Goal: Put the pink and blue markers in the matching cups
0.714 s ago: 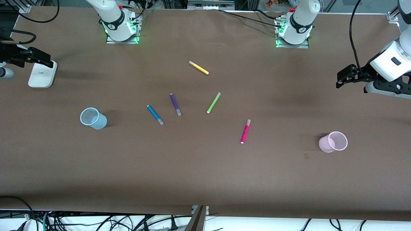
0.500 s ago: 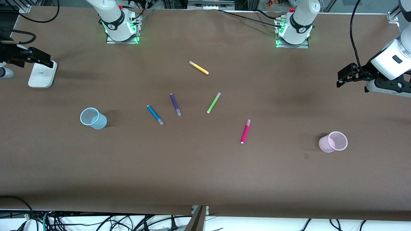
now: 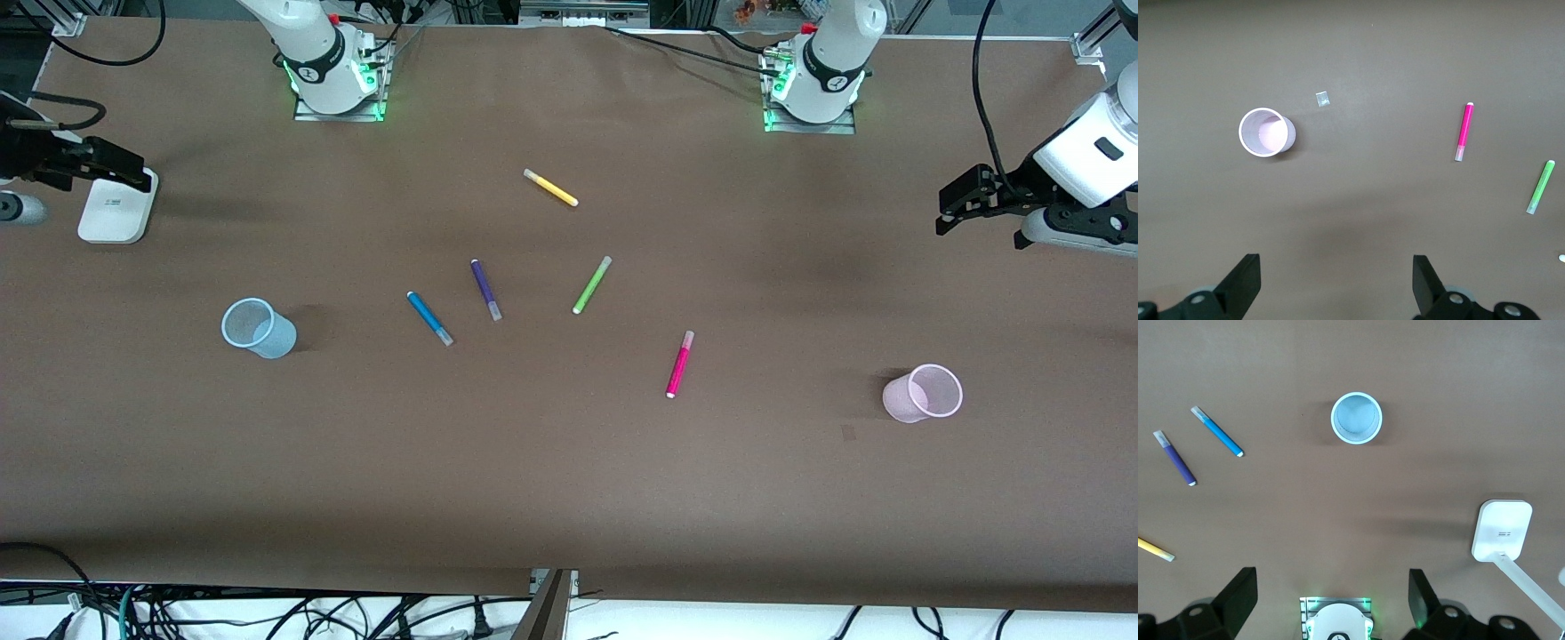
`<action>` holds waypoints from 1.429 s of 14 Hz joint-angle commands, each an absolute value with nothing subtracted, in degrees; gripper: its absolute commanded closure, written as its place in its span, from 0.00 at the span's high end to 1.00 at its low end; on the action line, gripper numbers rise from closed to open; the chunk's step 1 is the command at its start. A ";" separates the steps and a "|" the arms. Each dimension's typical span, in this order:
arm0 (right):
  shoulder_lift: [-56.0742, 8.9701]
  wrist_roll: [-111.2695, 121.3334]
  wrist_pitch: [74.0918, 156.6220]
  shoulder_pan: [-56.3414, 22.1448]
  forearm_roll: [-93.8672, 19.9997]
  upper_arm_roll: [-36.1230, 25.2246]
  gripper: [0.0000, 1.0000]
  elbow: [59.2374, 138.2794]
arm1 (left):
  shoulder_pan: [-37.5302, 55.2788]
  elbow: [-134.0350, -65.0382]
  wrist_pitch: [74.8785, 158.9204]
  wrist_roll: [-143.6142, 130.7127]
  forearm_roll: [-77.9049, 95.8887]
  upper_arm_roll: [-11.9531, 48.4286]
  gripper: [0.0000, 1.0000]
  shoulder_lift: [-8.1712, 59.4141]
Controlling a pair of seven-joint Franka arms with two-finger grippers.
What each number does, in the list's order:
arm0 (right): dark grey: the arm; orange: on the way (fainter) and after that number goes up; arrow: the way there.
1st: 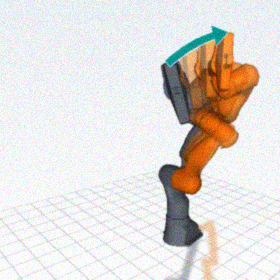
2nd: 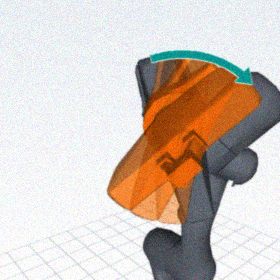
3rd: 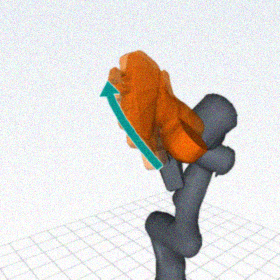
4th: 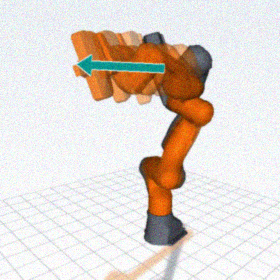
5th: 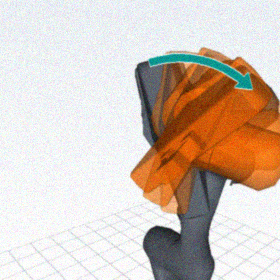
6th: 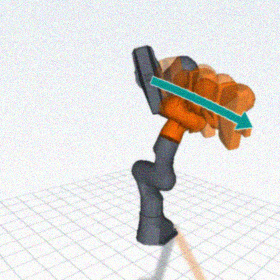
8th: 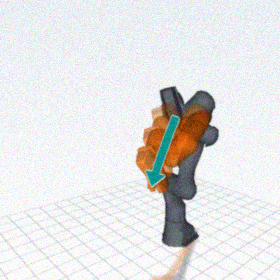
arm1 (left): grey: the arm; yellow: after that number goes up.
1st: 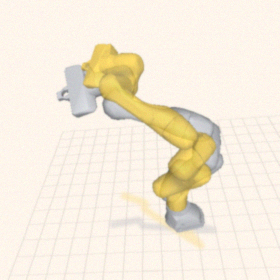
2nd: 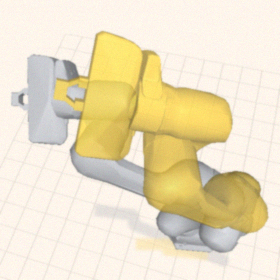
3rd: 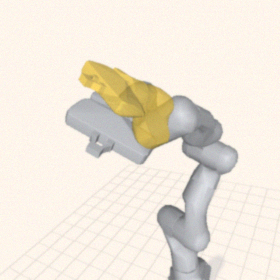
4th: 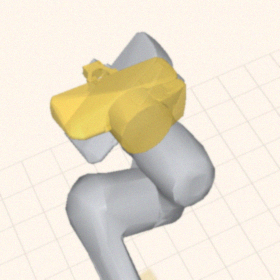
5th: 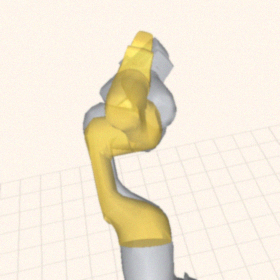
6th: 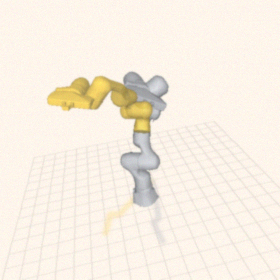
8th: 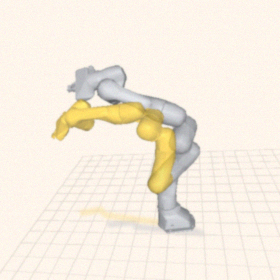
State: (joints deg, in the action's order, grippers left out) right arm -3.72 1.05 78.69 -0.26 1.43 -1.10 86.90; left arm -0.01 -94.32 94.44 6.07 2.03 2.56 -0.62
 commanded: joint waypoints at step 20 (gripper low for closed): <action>-33.83 1.14 103.77 -22.23 -0.43 -0.09 1.00 86.13 | 1.05 -102.12 124.07 2.03 4.31 15.99 1.00 21.17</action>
